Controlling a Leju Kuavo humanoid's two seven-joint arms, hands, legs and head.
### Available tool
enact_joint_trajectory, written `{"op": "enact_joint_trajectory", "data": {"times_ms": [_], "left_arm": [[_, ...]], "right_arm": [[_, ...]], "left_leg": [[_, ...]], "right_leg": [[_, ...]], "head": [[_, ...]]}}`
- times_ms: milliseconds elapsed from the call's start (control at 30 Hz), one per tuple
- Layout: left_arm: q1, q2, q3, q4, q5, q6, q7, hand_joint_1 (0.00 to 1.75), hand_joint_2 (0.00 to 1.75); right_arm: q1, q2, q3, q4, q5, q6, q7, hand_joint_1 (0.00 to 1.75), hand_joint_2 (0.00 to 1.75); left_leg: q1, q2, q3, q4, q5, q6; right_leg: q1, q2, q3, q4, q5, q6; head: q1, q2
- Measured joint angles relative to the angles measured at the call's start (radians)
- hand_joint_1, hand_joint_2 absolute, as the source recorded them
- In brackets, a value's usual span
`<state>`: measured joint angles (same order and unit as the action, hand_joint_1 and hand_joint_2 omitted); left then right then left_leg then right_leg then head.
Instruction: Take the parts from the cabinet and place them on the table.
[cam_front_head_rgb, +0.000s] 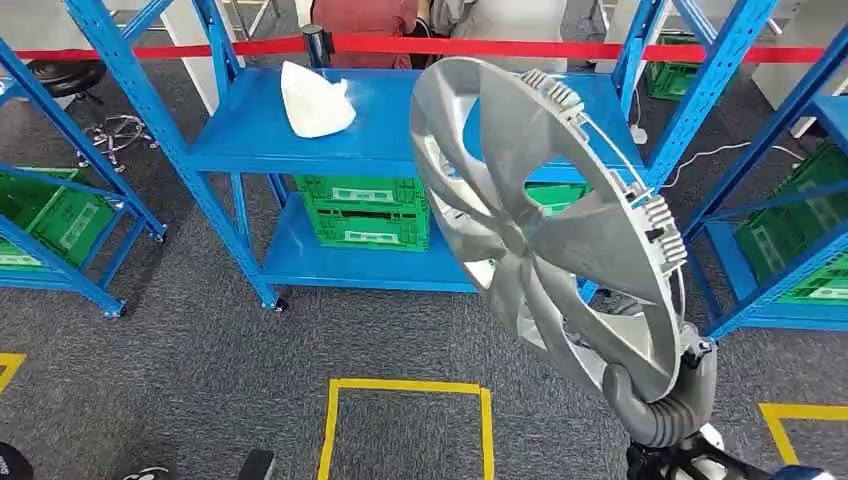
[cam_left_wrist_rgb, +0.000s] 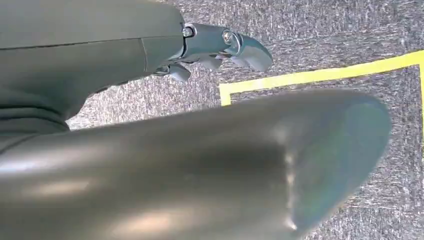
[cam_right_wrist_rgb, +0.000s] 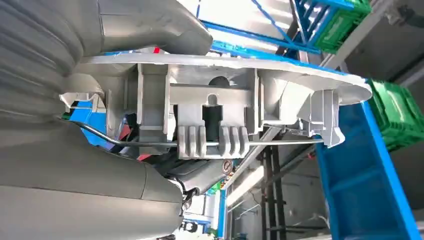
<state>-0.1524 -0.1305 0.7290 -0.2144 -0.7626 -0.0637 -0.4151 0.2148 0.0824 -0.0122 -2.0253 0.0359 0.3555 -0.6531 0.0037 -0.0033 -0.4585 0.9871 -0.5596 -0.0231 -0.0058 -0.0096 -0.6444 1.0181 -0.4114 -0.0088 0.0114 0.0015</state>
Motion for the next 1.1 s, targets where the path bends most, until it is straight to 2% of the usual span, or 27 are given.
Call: {"op": "enact_joint_trajectory", "data": {"times_ms": [33,100,133,167,200,233,267,300,333,367,400,433,467,500,533,600,633,667,700,767,800,833,867,933,967,1000,1100], "left_arm": [[0.002,0.0,0.0,0.0,0.003,0.0,-0.002,0.0,0.0],[0.006,0.002,0.0,0.0,0.005,0.001,-0.004,0.0,0.0],[0.008,0.002,0.0,0.001,0.006,0.001,-0.005,0.0,0.0],[0.008,0.003,0.0,0.0,0.006,0.001,-0.007,0.0,0.0],[0.008,0.004,0.0,0.0,0.006,0.001,-0.008,0.0,0.0],[0.008,0.005,0.0,0.0,0.007,0.001,-0.01,0.0,0.0],[0.009,0.005,0.0,0.0,0.008,0.001,-0.01,0.0,0.0],[0.01,0.005,0.0,0.0,0.008,0.001,-0.01,0.0,0.0],[0.011,0.005,0.0,0.0,0.008,0.001,-0.011,0.0,0.0],[0.011,0.006,0.0,0.0,0.008,0.001,-0.011,0.0,0.0],[0.011,0.006,0.0,0.0,0.01,0.001,-0.012,0.0,0.0],[0.011,0.006,0.0,0.0,0.015,0.001,-0.013,0.0,0.0],[0.009,0.006,0.0,0.0,0.018,0.001,-0.014,0.0,0.0],[0.007,0.006,0.0,0.0,0.02,0.001,-0.015,0.0,0.0],[0.005,0.006,0.0,0.0,0.021,0.001,-0.014,0.0,0.0],[-0.002,0.005,0.0,0.0,0.021,0.0,-0.015,0.0,0.0],[-0.005,0.006,0.0,0.0,0.021,0.0,-0.015,0.0,0.0],[-0.007,0.008,0.0,0.0,0.021,-0.002,-0.015,0.0,0.0],[-0.01,0.008,0.0,0.0,0.021,-0.004,-0.014,0.0,0.0],[-0.018,0.008,0.0,0.0,0.016,-0.008,-0.013,0.0,0.0],[-0.021,0.008,0.0,0.0,0.016,-0.009,-0.012,0.0,0.0],[-0.024,0.008,0.0,0.0,0.016,-0.009,-0.012,0.0,0.0],[-0.026,0.008,0.0,0.0,0.016,-0.01,-0.012,0.0,0.0],[-0.029,0.008,0.0,0.0,0.016,-0.014,-0.012,0.0,0.0],[-0.032,0.009,0.0,-0.001,0.014,-0.017,-0.012,0.0,0.0],[-0.037,0.009,0.0,-0.002,0.011,-0.018,-0.012,0.0,0.0],[-0.038,0.007,0.0,-0.002,-0.004,-0.022,-0.01,0.0,0.0]], "right_arm": [[-0.004,0.0,0.001,0.003,0.003,0.0,0.0,1.75,1.75],[-0.009,0.0,0.003,0.006,0.002,0.005,0.0,1.75,1.75],[-0.01,0.0,0.005,0.008,0.002,0.006,0.0,1.75,1.75],[-0.01,0.0,0.005,0.011,0.002,0.006,0.0,1.75,1.75],[-0.012,0.0,0.007,0.011,0.003,0.006,0.0,1.75,1.75],[-0.014,0.0,0.01,0.013,0.003,0.008,0.0,1.75,1.75],[-0.017,0.0,0.01,0.016,0.003,0.009,0.0,1.75,1.75],[-0.018,0.0,0.011,0.018,0.004,0.009,0.0,1.75,1.75],[-0.02,0.0,0.011,0.022,0.005,0.009,0.0,1.75,1.75],[-0.022,0.0,0.011,0.027,0.006,0.008,0.0,1.75,1.75],[-0.026,0.0,0.011,0.031,0.006,0.006,0.0,1.75,1.75],[-0.032,0.0,0.011,0.035,0.006,0.005,0.0,1.75,1.75],[-0.041,0.0,0.011,0.04,0.006,0.004,0.0,1.75,1.75],[-0.05,0.0,0.012,0.045,0.007,0.002,0.0,1.75,1.75],[-0.054,0.0,0.013,0.049,0.006,-0.003,0.0,1.75,1.75],[-0.064,-0.001,0.014,0.056,0.003,-0.015,0.0,1.75,1.75],[-0.067,-0.001,0.015,0.059,0.006,-0.022,0.0,1.75,1.75],[-0.073,-0.001,0.017,0.062,0.011,-0.026,0.0,1.75,1.75],[-0.077,-0.001,0.018,0.064,0.018,-0.033,0.0,1.75,1.75],[-0.074,-0.001,0.018,0.064,0.025,-0.039,0.0,1.75,1.75],[-0.075,-0.002,0.018,0.066,0.026,-0.039,0.0,1.75,1.75],[-0.075,-0.002,0.018,0.069,0.026,-0.039,0.0,1.75,1.75],[-0.074,-0.002,0.018,0.07,0.026,-0.039,0.0,1.75,1.75],[-0.074,-0.002,0.018,0.072,0.024,-0.039,0.0,1.75,1.75],[-0.074,-0.002,0.018,0.073,0.023,-0.039,0.0,1.75,1.75],[-0.073,-0.002,0.019,0.073,0.024,-0.043,0.0,1.75,1.75],[-0.07,-0.002,0.029,0.074,0.028,-0.058,0.0,1.75,1.75]], "left_leg": [[-0.002,-0.002,-0.018,0.013,0.01,0.008],[-0.006,-0.002,-0.023,0.013,0.016,0.024],[-0.001,0.0,-0.029,0.007,0.028,0.037],[-0.001,0.005,-0.038,0.008,0.038,0.044],[-0.001,0.005,-0.052,0.009,0.048,0.051],[-0.001,0.005,-0.067,0.011,0.059,0.052],[-0.003,0.005,-0.084,0.013,0.07,0.053],[-0.003,0.005,-0.098,0.016,0.081,0.053],[-0.004,0.006,-0.115,0.019,0.092,0.052],[-0.004,0.006,-0.131,0.024,0.101,0.051],[-0.004,0.006,-0.147,0.03,0.109,0.048],[-0.004,0.005,-0.162,0.037,0.116,0.044],[-0.004,0.006,-0.169,0.044,0.122,0.04],[-0.008,0.005,-0.178,0.046,0.128,0.033],[-0.007,0.006,-0.176,0.043,0.135,0.026],[-0.003,0.006,-0.177,0.037,0.152,0.014],[-0.006,0.005,-0.18,0.034,0.162,0.006],[-0.002,0.001,-0.19,0.046,0.145,0.002],[-0.002,0.001,-0.206,0.085,0.088,-0.002],[0.002,0.002,-0.244,0.225,-0.026,-0.011],[0.002,0.002,-0.256,0.293,-0.057,-0.014],[0.002,0.002,-0.255,0.328,-0.057,-0.015],[0.002,0.002,-0.234,0.323,-0.035,-0.015],[0.002,0.002,-0.132,0.198,0.033,-0.01],[0.002,0.002,-0.062,0.1,0.043,-0.006],[-0.001,0.001,-0.015,0.021,0.009,0.0],[-0.009,-0.002,-0.029,0.013,0.019,0.019]], "right_leg": [[-0.001,-0.001,0.003,-0.005,0.011,0.006],[-0.004,-0.001,0.0,-0.008,0.027,0.022],[-0.006,0.001,-0.004,-0.006,0.028,0.028],[-0.01,0.003,-0.013,0.012,-0.006,0.032],[-0.01,0.004,-0.032,0.06,-0.066,0.036],[-0.01,0.004,-0.055,0.134,-0.13,0.04],[-0.01,0.004,-0.077,0.215,-0.177,0.044],[-0.01,0.004,-0.088,0.277,-0.199,0.046],[-0.01,0.004,-0.082,0.301,-0.189,0.046],[-0.01,0.004,-0.056,0.287,-0.159,0.045],[-0.01,0.004,-0.009,0.233,-0.121,0.042],[-0.009,0.004,0.062,0.141,-0.096,0.037],[-0.008,0.004,0.125,0.049,-0.114,0.03],[-0.001,0.005,0.156,-0.01,-0.146,0.022],[0.002,0.006,0.148,-0.001,-0.135,0.016],[0.006,0.007,0.14,-0.004,-0.13,0.005],[-0.001,0.005,0.133,-0.014,-0.114,-0.004],[-0.005,-0.001,0.123,-0.017,-0.101,-0.01],[-0.006,0.001,0.109,-0.018,-0.09,-0.02],[-0.005,0.001,0.082,-0.017,-0.069,-0.02],[-0.005,0.0,0.068,-0.015,-0.059,-0.02],[-0.005,0.0,0.054,-0.013,-0.049,-0.019],[-0.005,0.0,0.041,-0.012,-0.04,-0.017],[-0.005,0.001,0.02,-0.009,-0.022,-0.011],[-0.005,0.001,0.013,-0.006,-0.014,-0.007],[0.0,0.001,0.005,-0.003,-0.008,0.0],[-0.004,-0.002,0.003,-0.007,0.015,0.017]], "head": [[0.006,0.0],[0.003,0.0],[0.002,0.0],[0.003,0.0],[0.006,0.0],[0.008,0.0],[0.008,0.0],[0.009,0.0],[0.009,0.0],[0.01,0.0],[0.01,0.0],[0.011,0.0],[0.011,0.0],[0.012,0.0],[0.008,0.0],[0.012,0.0],[0.012,0.0],[0.013,0.0],[0.006,0.0],[0.001,0.0],[0.0,0.0],[0.0,0.0],[0.0,0.0],[0.0,0.0],[-0.001,0.0],[-0.002,0.0],[0.003,0.0]]}}
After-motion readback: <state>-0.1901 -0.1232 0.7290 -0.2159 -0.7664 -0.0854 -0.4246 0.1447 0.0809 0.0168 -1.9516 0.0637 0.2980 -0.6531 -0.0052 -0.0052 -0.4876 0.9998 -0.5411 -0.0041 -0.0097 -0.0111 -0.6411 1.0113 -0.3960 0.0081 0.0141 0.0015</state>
